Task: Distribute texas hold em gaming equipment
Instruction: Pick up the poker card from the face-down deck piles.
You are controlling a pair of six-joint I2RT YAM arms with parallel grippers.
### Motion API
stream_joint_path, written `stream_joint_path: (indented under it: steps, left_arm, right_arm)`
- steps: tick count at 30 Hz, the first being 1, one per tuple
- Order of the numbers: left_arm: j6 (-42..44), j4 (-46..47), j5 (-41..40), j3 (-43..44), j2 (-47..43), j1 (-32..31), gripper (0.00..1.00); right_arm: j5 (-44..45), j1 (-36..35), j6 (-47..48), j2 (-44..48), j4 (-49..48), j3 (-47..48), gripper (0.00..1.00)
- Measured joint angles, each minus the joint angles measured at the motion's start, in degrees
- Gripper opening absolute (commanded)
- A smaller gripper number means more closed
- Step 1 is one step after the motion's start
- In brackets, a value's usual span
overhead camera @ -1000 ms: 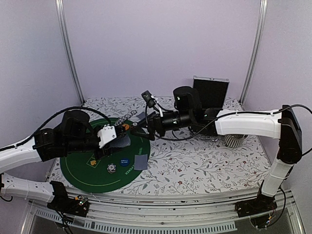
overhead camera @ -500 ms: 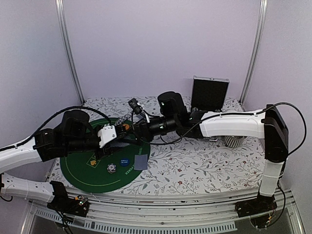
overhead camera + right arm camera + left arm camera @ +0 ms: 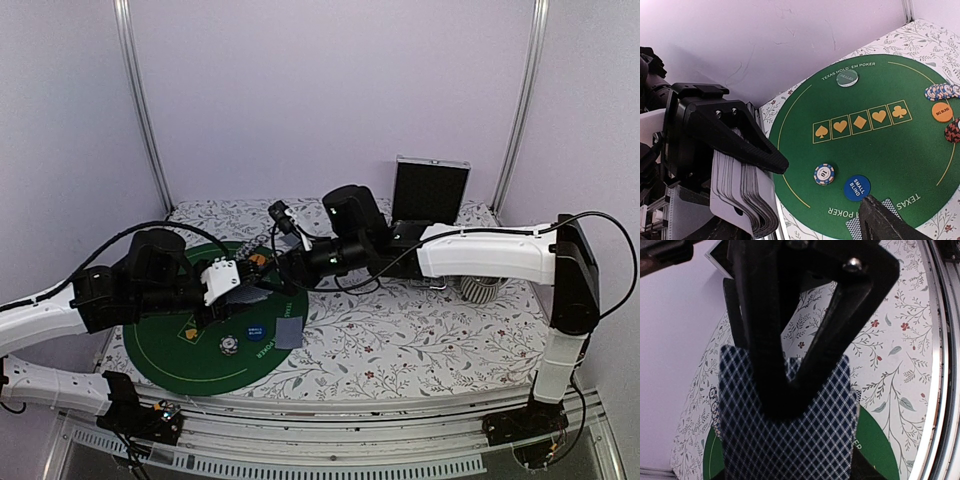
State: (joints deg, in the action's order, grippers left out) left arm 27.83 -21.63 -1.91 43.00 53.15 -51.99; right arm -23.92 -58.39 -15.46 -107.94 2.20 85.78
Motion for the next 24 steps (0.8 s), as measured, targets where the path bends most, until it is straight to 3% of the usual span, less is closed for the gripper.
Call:
stream_joint_path:
  steps: [8,15,21,24]
  left_arm:
    - [-0.04,-0.02,0.0,-0.02,0.0,0.0,0.47]
    - [0.0,0.42,-0.63,-0.04,0.02,0.0,0.47]
    - [-0.04,1.25,-0.72,-0.07,1.2,0.17,0.47]
    - [-0.04,1.29,-0.72,-0.22,1.66,0.33,0.47]
  right_arm:
    - [-1.79,0.02,0.5,0.52,1.46,0.13,0.7]
    - [-6.47,0.33,1.64,0.55,2.03,1.4,0.54]
    - [-7.58,0.33,2.91,1.07,2.82,1.7,0.24]
    - [-7.67,0.33,3.45,1.64,3.74,1.7,0.18]
